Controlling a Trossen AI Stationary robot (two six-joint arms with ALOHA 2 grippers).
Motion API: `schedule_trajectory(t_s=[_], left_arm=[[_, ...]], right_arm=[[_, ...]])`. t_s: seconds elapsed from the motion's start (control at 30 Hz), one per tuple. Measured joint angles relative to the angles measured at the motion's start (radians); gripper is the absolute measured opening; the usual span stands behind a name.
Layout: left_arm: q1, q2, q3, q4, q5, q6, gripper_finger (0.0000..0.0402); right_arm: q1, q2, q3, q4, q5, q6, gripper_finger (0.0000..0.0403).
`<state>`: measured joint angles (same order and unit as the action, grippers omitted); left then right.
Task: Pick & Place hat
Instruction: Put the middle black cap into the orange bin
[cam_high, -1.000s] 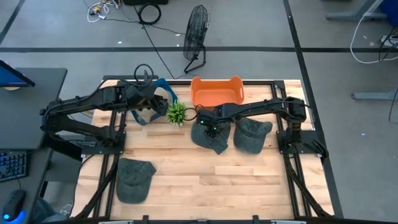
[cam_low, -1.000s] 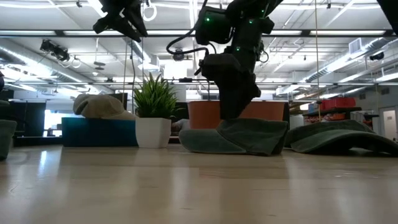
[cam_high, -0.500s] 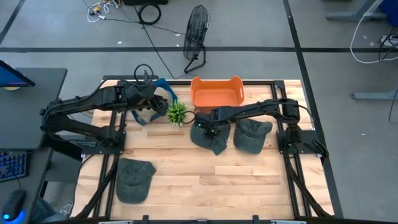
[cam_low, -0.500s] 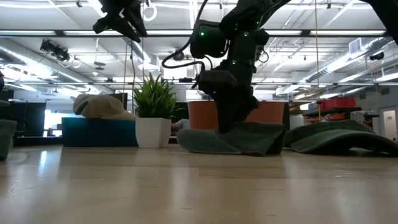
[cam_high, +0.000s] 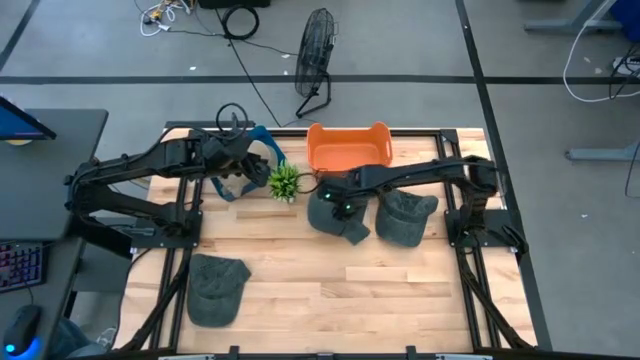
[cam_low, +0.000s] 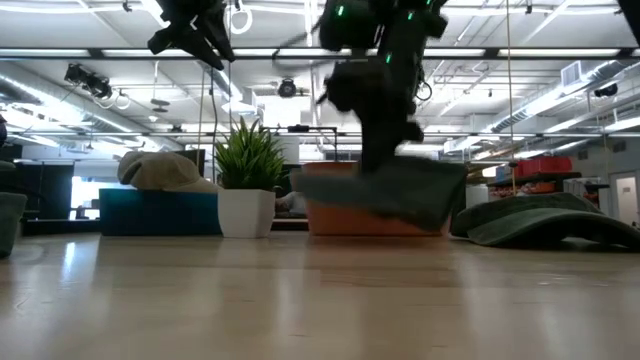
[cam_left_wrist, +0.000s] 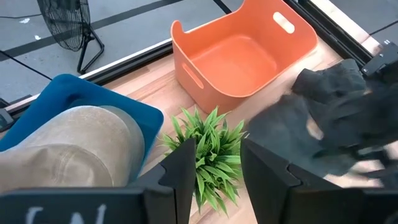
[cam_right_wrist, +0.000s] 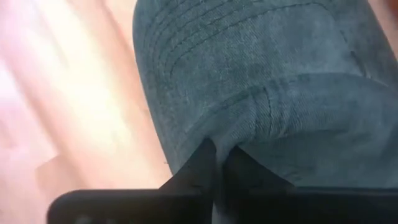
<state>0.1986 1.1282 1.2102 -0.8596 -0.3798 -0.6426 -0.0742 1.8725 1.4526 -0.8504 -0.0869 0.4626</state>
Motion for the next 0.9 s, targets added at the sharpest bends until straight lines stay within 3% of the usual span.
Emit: schedule_trajectory(t_s=[0.17,0.43,0.67,0.9], left_arm=[[0.0,0.0,0.0,0.001,0.0,0.0,0.0131],[0.0,0.0,0.0,0.004,0.0,-0.001,0.0131],[0.0,0.0,0.0,0.021,0.0,-0.025,0.0131],[0.0,0.003,0.0,0.024,0.0,-0.026,0.0131]], right_arm=[[-0.001,-0.135,0.076,-0.105,0.093,-0.002,0.001],[-0.077,-0.277,0.195,-0.112,0.489,-0.194,0.0006],[-0.229,-0.236,0.202,-0.101,0.494,-0.255,0.0005],[-0.301,-0.131,0.201,-0.046,0.498,-0.352,0.0005]])
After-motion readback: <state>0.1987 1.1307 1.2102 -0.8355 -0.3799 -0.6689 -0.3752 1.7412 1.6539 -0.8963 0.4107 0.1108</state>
